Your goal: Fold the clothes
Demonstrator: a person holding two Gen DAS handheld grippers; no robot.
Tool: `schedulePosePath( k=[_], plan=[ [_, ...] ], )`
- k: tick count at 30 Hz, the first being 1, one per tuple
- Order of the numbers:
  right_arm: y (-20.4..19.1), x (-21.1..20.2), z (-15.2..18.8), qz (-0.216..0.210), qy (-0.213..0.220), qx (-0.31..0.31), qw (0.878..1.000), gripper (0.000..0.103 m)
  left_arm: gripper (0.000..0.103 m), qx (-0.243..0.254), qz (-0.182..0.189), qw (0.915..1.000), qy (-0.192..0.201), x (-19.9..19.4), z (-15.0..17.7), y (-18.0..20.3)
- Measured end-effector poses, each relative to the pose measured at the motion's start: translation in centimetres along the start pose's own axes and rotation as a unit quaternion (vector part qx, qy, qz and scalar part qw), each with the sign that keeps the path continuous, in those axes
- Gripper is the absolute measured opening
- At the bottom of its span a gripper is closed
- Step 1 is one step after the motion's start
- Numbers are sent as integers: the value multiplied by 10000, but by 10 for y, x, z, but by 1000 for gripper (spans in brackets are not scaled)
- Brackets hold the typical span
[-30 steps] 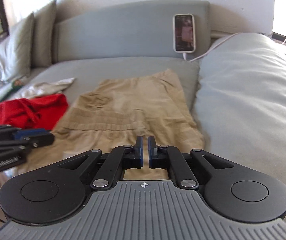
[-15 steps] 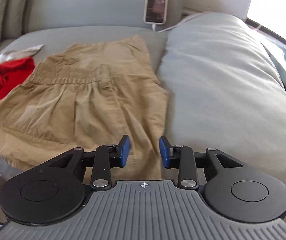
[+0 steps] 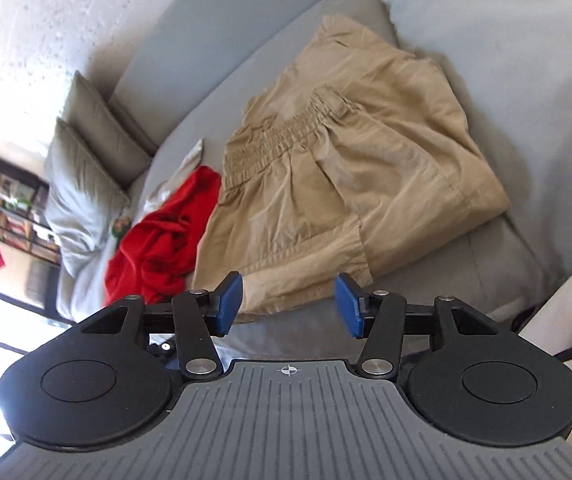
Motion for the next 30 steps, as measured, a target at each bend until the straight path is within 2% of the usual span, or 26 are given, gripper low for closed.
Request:
schedulePosePath(
  k=[3,6,8,12,16,19,21,23,27,30],
  plan=[
    [26,8,4,-167,35,899,9958,53,40,-365,283,9989,-3,14,7,-1],
    [53,0,7,-153,640,1713,9830,52,39,-723,498,9961,-25,20,6,-5],
    [66,-7,6,-123,952,2040,9742,52,39,-782,520,9956,-15,21,5,-7],
    [83,-6,5,-174,1233,2457,9613,53,39,-1061,614,9925,-17,26,7,-12],
    [91,13,2,-394,1266,2596,9566,52,39,-851,566,9947,90,32,1,-4],
    [95,20,-5,-462,1458,2558,9545,46,37,-741,485,9959,156,37,-3,1],
    [97,26,-11,-325,1506,2517,9554,22,31,-732,382,9965,156,37,-4,1],
    [98,29,-15,-260,1443,2410,9594,14,17,-680,371,9968,204,33,-3,3],
    [94,30,-21,-93,1494,2213,9636,9,16,-514,400,9975,292,15,-1,8],
    [96,31,-26,-7,1508,2194,9639,8,17,-1001,471,9937,150,17,-6,-6]
  ],
)
Point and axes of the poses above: each gripper's, at about its wrist camera, not at the fingertips, and x roughly the way its jaws point, y to its right, z to its underside, the point moved 1 cm from there along x, roughly the way its jaws point, and after that the axes turned 6 degrees about x, right-handed, at the moved point
